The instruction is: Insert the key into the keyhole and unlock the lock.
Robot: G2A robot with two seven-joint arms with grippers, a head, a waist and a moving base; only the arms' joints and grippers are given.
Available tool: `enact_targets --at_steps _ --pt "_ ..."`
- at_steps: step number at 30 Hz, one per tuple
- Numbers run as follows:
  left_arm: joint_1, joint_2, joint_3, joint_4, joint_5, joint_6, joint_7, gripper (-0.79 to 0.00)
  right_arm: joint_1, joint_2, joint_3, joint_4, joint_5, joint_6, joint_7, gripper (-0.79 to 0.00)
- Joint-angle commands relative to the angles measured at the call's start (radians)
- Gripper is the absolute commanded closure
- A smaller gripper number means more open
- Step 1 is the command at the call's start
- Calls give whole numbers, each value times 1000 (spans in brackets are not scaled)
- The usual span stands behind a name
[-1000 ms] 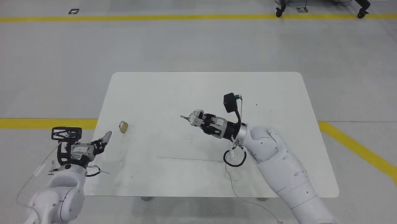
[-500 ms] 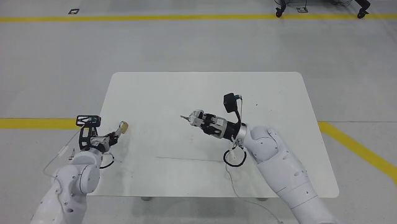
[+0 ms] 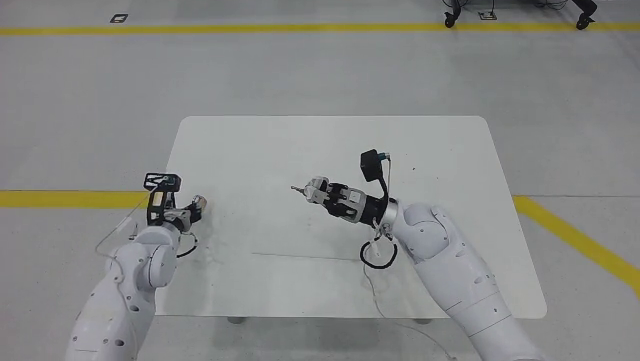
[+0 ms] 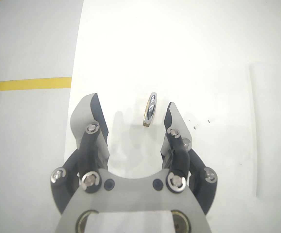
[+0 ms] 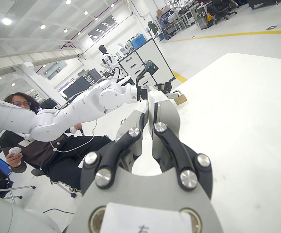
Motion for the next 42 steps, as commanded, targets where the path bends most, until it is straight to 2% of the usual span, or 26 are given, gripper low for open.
enact_targets --at_steps 1,3,11,21,28,30,32,34,37,40,42 --pt "-6 -2 4 11 -3 0 1 -486 0 0 0 0 0 0 0 0" --pt "-12 -3 5 26 -3 2 3 -397 0 0 0 0 0 0 0 0" --pt "-20 -7 6 48 -4 8 6 -259 0 0 0 0 0 0 0 0" --pt "-45 -12 15 72 10 23 8 0 0 0 0 0 0 0 0 0" --pt "-36 -16 14 44 -8 3 46 0 0 0 0 0 0 0 0 0" --pt "-20 -18 -6 17 -91 -28 68 0 0 0 0 0 0 0 0 0" --pt "4 -21 -36 -7 -241 -90 72 0 0 0 0 0 0 0 0 0" --pt "35 -25 -83 -18 -503 -192 37 0 0 0 0 0 0 0 0 0" --pt "74 -26 -150 17 -868 -312 -78 0 0 0 0 0 0 0 0 0" --pt "88 -26 -175 69 -1059 -375 -161 0 0 0 0 0 0 0 0 0" --pt "89 -26 -176 75 -1080 -377 -176 0 0 0 0 0 0 0 0 0"
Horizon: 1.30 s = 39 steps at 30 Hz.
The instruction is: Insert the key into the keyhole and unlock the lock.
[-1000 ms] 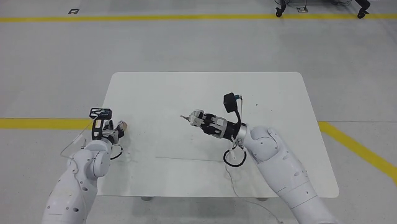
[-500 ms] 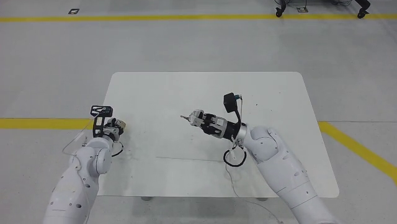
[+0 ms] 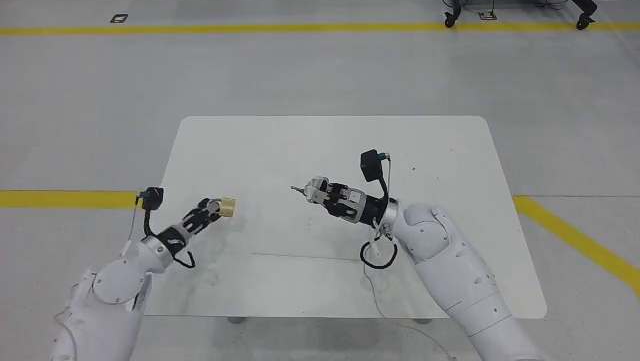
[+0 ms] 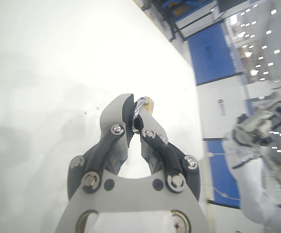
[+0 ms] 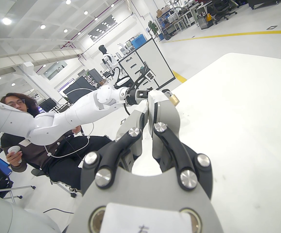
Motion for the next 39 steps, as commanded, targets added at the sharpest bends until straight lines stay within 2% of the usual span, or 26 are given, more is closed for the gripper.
enact_targets --at_steps 1,7,11,15,18,20,28,31,34,39 --pt "0 0 1 1 -13 0 3 0 0 0 0 0 0 0 0 0" --pt "0 0 0 -5 -10 -2 12 0 0 0 0 0 0 0 0 0" --pt "32 -5 33 -126 87 -55 167 0 0 0 0 0 0 0 0 0" --pt "8 -26 108 -151 -83 -69 219 0 -29 -5 12 -26 66 4 -98 0" --pt "-19 -40 178 -150 -219 -70 178 0 -35 -10 31 0 122 -7 -177 0" --pt "-34 -45 209 -139 -296 -40 131 0 -34 -11 42 19 143 -15 -205 0" --pt "-34 -45 209 -139 -296 -40 131 0 -55 -10 55 12 152 -28 -227 0" --pt "-14 -44 214 -180 -188 -34 206 0 -55 -10 55 12 152 -28 -227 0" --pt "-6 -52 253 -224 -124 -60 284 0 -65 -13 47 9 150 15 -228 0" --pt "-40 -66 329 -237 -75 -160 331 0 -52 -25 18 34 234 75 -207 0"
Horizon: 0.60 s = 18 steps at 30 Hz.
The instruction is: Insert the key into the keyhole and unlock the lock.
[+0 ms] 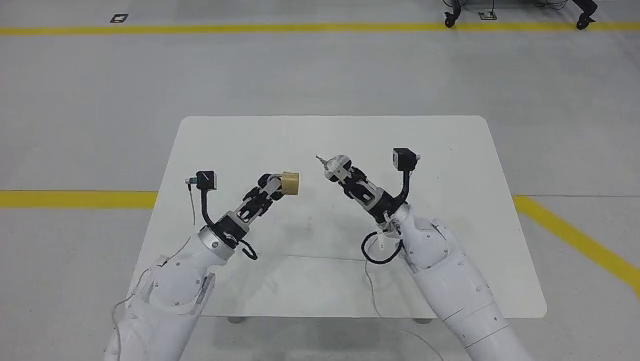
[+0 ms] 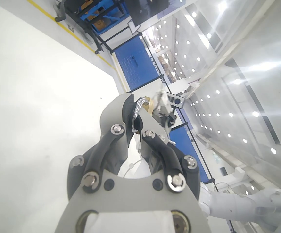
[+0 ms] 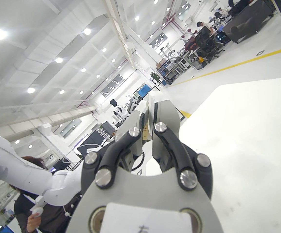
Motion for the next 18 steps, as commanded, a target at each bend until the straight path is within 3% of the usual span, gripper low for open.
enact_targets --at_steps 1,9,18 --pt "-17 -6 30 4 33 -41 25 0 5 -4 -8 7 41 2 8 0" --pt "-97 -31 121 62 49 -27 80 0 10 -10 -19 6 183 -37 93 0" --pt "-129 -43 137 112 41 -29 115 0 5 -5 -18 -8 262 -26 221 0"
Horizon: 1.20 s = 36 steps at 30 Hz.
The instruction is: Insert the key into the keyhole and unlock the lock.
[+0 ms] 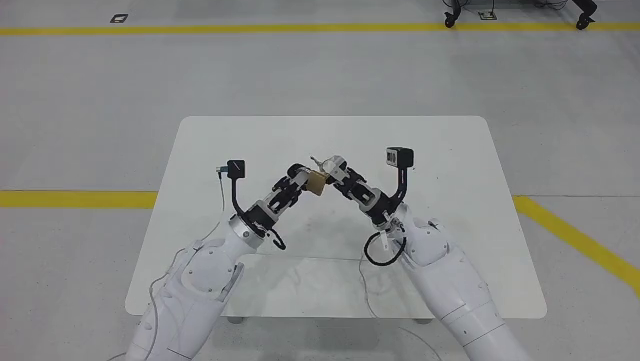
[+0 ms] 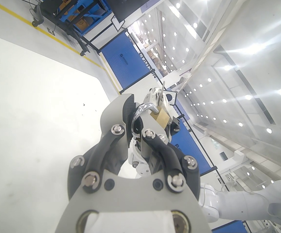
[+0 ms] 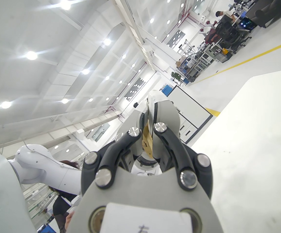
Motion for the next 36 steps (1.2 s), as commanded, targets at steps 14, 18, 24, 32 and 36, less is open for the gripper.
enact_targets --at_steps 14,18,24,32,36 --pt "-14 -9 -12 57 -106 7 -26 0 3 -10 -38 -44 27 15 68 0" --pt "-35 -12 -22 109 -254 41 -123 0 11 -13 -35 -35 35 21 61 0" --pt "-89 -4 -81 228 -572 192 -417 0 20 -11 4 -28 43 4 17 0" --pt "-89 -4 -81 228 -572 192 -417 0 20 -11 4 -28 43 4 17 0" --pt "-89 -4 -81 228 -572 192 -417 0 20 -11 4 -28 43 4 17 0"
